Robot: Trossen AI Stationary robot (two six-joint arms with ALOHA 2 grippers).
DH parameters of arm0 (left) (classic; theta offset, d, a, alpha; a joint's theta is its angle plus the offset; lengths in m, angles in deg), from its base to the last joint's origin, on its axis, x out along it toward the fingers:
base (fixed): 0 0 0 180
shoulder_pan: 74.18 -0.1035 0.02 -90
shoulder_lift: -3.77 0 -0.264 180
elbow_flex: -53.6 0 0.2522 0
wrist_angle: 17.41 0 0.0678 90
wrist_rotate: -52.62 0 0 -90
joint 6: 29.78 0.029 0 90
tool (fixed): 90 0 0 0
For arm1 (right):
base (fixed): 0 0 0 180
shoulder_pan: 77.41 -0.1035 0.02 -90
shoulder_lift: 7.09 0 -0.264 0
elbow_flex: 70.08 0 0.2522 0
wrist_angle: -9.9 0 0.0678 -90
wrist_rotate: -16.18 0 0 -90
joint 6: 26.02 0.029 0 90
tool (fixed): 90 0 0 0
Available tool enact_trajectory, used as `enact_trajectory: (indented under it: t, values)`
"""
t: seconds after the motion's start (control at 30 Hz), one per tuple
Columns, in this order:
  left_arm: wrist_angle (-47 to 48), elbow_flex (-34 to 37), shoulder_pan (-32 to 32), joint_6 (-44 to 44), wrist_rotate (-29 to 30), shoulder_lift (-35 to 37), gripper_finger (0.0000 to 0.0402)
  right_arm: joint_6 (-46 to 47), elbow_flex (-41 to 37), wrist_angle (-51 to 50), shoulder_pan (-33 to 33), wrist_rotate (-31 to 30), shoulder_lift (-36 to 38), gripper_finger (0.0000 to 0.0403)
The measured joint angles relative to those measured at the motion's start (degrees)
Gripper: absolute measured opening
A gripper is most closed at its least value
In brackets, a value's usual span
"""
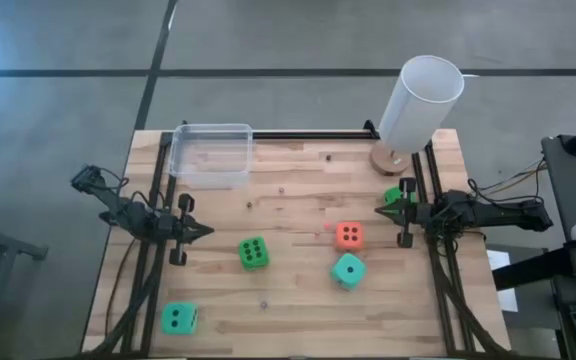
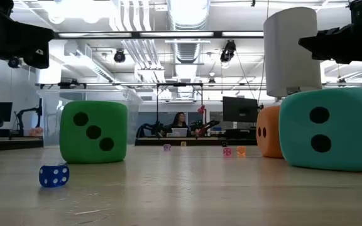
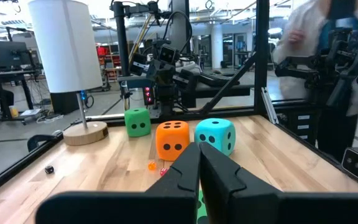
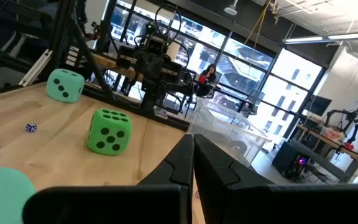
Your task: Pick & Place Dice
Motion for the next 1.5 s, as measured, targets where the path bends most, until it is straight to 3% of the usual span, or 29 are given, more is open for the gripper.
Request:
enact_trajectory:
  t: [1.2,1.4,1.5]
  values:
    - [0.00,0.00,0.07,0.00,0.00,0.01,0.0015,0.64,0.00,0.15,0.04,0.08,-0.01,0.0008]
    - [0.00,0.01,0.07,-0.01,-0.01,-0.01,0.0015,2.21,0.00,12.69,0.04,-0.04,-0.07,0.0008]
    - [0.02,0.00,0.07,-0.01,-0.01,0.00,0.0015,1.21,0.02,21.01,0.04,-3.32,0.02,0.0008]
